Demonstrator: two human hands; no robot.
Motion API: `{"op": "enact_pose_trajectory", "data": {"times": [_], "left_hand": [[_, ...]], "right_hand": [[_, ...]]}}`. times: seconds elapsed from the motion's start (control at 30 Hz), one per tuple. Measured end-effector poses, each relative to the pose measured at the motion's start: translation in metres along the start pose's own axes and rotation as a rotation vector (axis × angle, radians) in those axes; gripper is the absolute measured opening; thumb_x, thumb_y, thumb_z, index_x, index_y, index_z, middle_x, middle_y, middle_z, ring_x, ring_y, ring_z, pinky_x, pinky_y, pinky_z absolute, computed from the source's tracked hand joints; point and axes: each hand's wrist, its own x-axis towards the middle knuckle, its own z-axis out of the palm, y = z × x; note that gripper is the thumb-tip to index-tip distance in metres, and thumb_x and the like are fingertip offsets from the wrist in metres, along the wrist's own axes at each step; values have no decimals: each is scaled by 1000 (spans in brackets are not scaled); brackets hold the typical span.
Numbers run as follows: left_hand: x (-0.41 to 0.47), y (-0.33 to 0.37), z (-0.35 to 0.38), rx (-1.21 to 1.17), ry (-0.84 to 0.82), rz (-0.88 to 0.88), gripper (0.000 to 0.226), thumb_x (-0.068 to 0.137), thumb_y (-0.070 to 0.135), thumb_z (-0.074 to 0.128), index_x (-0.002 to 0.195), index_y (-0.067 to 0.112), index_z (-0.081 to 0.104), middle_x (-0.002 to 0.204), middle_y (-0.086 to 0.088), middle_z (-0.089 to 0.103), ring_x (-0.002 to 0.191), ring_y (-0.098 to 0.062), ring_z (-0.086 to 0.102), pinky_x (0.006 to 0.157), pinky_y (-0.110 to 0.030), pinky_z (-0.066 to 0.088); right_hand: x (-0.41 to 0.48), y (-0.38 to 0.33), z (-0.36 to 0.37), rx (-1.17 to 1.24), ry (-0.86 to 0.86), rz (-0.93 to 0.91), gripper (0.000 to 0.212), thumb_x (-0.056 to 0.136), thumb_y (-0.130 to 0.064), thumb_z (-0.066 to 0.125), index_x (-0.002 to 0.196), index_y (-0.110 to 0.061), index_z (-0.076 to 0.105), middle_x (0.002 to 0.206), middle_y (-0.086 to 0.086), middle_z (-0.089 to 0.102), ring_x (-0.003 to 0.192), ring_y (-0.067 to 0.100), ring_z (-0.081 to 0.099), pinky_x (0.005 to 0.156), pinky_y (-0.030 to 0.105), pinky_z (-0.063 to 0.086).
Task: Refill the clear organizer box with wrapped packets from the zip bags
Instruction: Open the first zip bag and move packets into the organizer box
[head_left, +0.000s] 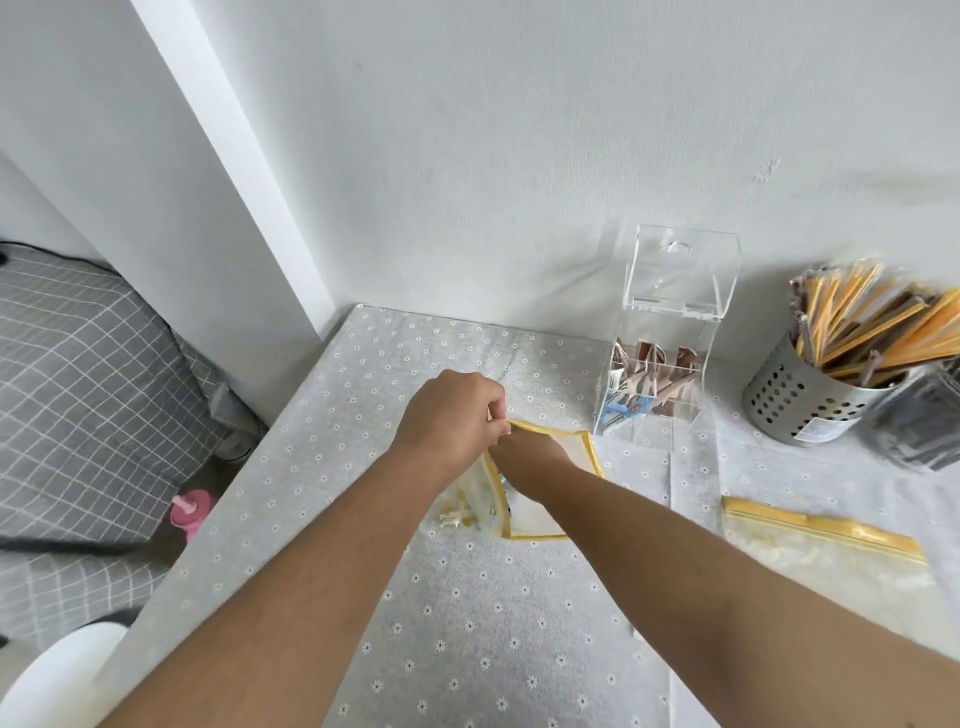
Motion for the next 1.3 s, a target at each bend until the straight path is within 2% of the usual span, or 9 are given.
{"op": "enact_pose_trajectory", "data": {"times": [0.17, 0.27, 0.43, 0.57, 0.7, 0.9, 1.17, 1.23, 1.3], "left_hand": [[0, -2, 0, -7, 3, -17, 7, 81, 25, 71, 78, 18, 71, 73, 3, 64, 78, -21, 65, 68, -28, 47], [-2, -3, -1, -27, 13, -30, 9, 81, 26, 72, 78, 18, 71, 67, 3, 60, 76, -22, 64, 66, -28, 47], [-3, -3, 1, -39, 22, -42, 9, 80, 25, 72, 78, 17, 72, 67, 3, 60, 76, -22, 64, 65, -27, 46], [-1, -3, 3, -28, 16, -56, 9, 80, 25, 72, 78, 17, 71, 75, -1, 69, 76, -21, 64, 64, -25, 44], [1, -1, 3, -27, 11, -91, 8, 81, 25, 72, 78, 17, 70, 80, -2, 70, 77, -22, 65, 65, -27, 46], [7, 8, 3, 19, 11, -91, 10, 83, 25, 70, 77, 17, 68, 85, -2, 70, 73, -19, 59, 65, -26, 43], [11, 15, 5, 65, 25, -99, 9, 83, 22, 69, 75, 19, 66, 64, 9, 53, 66, -17, 54, 60, -24, 38], [11, 14, 5, 60, 26, -106, 13, 83, 22, 69, 72, 21, 63, 61, 11, 51, 64, -17, 54, 56, -24, 36], [11, 14, 6, 54, 25, -107, 16, 83, 22, 68, 70, 22, 60, 59, 12, 50, 62, -15, 52, 50, -23, 33]], "right_hand": [[2, 0, -7, 58, -30, -40, 26, 90, -9, 49, 114, -7, 57, 110, 9, 64, 102, 28, 62, 77, 35, 49], [2, 6, -14, 307, -85, -34, 30, 89, -20, 58, 118, -13, 61, 117, 7, 64, 107, 26, 61, 87, 35, 50], [-8, 9, -15, 658, -57, 15, 22, 86, -15, 64, 108, -13, 70, 94, 10, 73, 71, 12, 63, 60, 21, 43], [-15, 3, -13, 730, 31, 33, 18, 84, -14, 65, 99, -7, 72, 62, -7, 57, 53, -1, 51, 54, 23, 44], [-28, 3, -19, 728, 62, 20, 6, 82, -12, 67, 81, -7, 70, 62, 4, 60, 52, 13, 57, 67, 37, 57], [-75, 23, -53, 774, 145, -18, 14, 82, -16, 71, 88, -3, 71, 65, 5, 64, 47, 11, 57, 57, 31, 55], [-137, 118, -95, 1240, 451, 218, 7, 81, -5, 71, 86, 0, 72, 59, 5, 64, 45, 9, 59, 51, 21, 55], [-138, 142, -100, 1259, 574, 333, 6, 80, -7, 73, 83, -2, 72, 66, 11, 67, 53, 15, 63, 60, 27, 58], [-130, 158, -98, 1179, 624, 439, 9, 80, -9, 73, 84, -1, 72, 73, 15, 70, 59, 22, 67, 55, 22, 57]]}}
